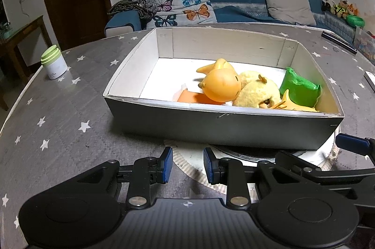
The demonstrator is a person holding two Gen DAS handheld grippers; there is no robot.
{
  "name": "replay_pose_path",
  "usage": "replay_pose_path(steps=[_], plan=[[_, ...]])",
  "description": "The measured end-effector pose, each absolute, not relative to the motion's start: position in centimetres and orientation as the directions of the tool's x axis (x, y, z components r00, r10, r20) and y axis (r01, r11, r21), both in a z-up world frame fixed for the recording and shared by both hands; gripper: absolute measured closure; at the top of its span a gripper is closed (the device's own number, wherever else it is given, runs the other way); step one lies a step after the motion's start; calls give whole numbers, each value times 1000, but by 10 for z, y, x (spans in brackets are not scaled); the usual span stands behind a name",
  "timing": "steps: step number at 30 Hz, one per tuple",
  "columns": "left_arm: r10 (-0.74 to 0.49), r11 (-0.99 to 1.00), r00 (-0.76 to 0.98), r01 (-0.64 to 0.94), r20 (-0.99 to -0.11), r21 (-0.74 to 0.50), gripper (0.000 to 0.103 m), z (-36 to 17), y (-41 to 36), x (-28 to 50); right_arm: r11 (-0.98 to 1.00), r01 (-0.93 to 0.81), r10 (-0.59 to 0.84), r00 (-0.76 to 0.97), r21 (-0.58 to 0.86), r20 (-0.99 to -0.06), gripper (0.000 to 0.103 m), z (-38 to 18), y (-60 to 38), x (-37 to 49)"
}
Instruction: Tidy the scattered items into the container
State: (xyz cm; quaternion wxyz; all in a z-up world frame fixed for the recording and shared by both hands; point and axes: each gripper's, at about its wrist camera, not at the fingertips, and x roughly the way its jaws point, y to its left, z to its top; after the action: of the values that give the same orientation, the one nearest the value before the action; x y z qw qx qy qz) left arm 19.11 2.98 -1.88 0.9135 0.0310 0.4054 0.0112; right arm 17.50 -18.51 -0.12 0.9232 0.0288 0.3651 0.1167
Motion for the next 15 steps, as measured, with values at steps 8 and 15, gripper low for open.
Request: replay_pose_path(steps=[8,15], plan=[[45,998,664,6,-746,65,73,-21,30,195,973,-190,230,703,133,-673,0,-4,-184,178],[44,998,660,5,-750,62,73,-23,32,197,974,-188,224,702,128,-676,0,-6,-183,181]])
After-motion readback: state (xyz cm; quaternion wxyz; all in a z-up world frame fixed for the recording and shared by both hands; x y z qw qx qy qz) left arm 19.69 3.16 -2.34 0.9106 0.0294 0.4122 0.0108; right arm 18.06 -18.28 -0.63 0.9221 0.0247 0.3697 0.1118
